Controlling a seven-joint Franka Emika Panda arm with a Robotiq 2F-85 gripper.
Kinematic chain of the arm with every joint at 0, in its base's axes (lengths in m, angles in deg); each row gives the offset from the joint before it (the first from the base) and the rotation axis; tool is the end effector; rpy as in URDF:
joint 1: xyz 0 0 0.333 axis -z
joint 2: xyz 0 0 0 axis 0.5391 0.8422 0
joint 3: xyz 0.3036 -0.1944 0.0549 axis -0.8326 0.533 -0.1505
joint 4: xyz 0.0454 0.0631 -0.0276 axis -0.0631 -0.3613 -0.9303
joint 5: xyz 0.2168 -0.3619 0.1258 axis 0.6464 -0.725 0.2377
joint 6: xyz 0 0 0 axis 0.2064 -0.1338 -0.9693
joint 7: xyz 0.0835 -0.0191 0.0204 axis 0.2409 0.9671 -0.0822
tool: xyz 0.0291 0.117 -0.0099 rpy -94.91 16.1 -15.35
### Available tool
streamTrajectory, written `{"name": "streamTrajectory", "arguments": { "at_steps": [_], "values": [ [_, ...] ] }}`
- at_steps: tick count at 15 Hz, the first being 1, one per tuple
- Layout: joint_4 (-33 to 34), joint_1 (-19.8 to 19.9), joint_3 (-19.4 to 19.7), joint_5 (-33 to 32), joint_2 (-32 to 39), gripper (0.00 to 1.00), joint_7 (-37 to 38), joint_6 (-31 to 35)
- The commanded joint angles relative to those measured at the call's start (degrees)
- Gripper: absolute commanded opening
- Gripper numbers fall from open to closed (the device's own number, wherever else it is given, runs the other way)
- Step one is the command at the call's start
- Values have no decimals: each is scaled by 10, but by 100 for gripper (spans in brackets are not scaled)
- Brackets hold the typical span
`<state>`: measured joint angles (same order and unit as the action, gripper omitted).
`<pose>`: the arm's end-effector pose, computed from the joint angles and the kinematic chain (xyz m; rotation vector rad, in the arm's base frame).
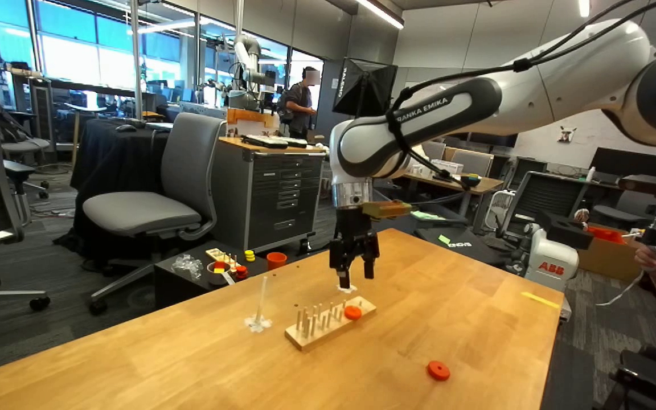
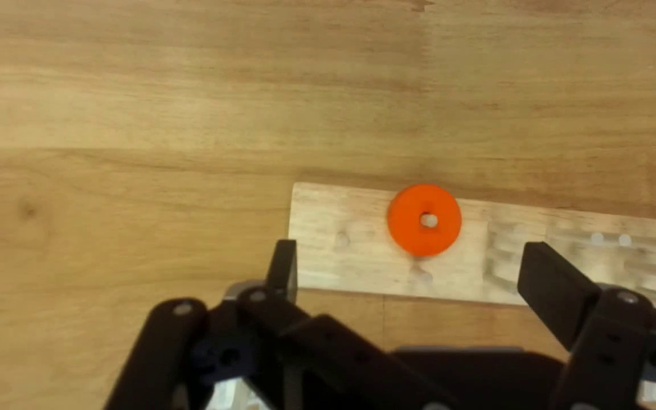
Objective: Pick up the orange ring on the right and place it on the wooden stand
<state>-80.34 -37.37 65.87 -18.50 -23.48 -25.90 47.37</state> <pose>0.7990 0.1138 0.1564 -3.0329 -0.0854 0.5198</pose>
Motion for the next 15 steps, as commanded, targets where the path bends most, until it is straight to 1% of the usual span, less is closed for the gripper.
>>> {"name": "streamTrajectory", "arguments": {
  "at_steps": [1,7,10,11,12,13,15],
  "values": [
    [-129,21,-1,10,-118,100,-38,61],
    [-266,45,-5,18,-250,100,-76,148],
    [-340,51,-7,22,-310,100,-95,196],
    [-355,52,-8,23,-325,100,-105,190],
    [-277,38,4,6,-265,100,-79,161],
    [-290,38,5,6,-275,100,-80,162],
    [-289,38,5,6,-274,100,-80,162]
  ]
}}
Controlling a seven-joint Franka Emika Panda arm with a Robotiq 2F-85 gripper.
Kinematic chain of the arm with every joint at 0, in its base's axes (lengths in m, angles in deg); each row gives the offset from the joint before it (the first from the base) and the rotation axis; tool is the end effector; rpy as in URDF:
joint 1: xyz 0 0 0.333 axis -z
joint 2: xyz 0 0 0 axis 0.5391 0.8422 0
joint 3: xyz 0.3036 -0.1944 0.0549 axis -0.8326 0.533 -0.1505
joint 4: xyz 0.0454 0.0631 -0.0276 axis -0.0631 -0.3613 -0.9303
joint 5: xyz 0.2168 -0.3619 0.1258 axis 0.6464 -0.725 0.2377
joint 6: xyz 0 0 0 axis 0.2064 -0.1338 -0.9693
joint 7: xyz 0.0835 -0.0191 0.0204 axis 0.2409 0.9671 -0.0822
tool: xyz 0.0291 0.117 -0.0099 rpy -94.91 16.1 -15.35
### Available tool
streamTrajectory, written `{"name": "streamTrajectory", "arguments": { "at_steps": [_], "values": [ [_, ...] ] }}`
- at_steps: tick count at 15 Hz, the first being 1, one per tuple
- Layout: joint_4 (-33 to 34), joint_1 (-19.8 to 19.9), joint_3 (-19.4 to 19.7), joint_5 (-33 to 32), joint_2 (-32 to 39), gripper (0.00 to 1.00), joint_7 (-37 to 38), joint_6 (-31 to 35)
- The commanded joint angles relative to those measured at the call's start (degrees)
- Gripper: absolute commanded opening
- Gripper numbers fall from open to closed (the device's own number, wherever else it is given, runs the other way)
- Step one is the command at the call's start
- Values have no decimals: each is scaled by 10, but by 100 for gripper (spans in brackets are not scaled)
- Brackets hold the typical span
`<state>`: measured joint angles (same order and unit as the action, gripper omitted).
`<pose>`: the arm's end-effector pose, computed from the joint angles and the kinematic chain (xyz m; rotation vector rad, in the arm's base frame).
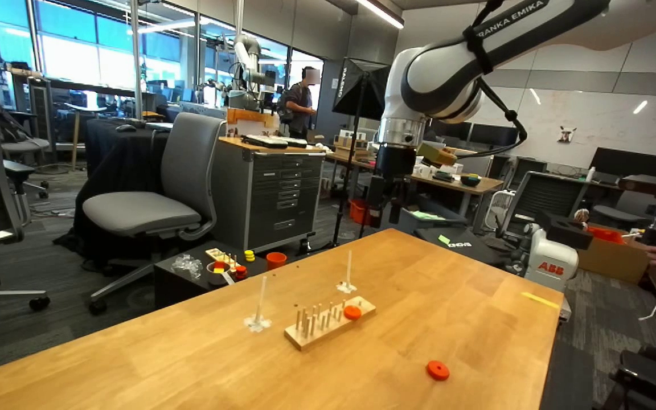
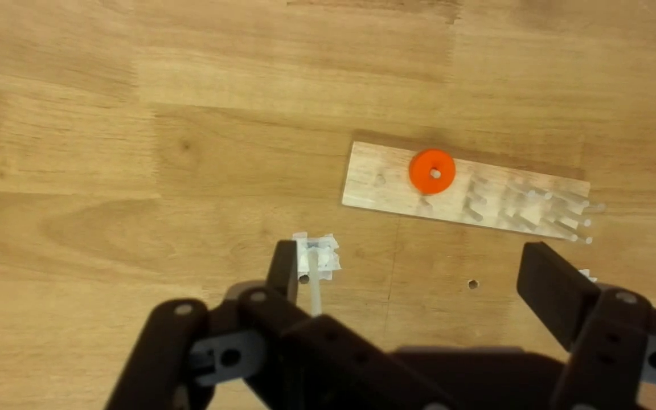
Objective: Pick up the orange ring on the right and place it on the wooden stand
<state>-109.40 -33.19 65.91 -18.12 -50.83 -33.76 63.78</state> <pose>0.7379 0.0587 0.3075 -3.0606 -0.1954 0.1157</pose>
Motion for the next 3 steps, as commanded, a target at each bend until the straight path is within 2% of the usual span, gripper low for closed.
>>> {"name": "streamTrajectory", "arguments": {
  "at_steps": [1,3],
  "values": [
    [3,-4,5,3,3,100,-1,-2],
    [3,-4,5,3,7,100,-1,-2]
  ]
}}
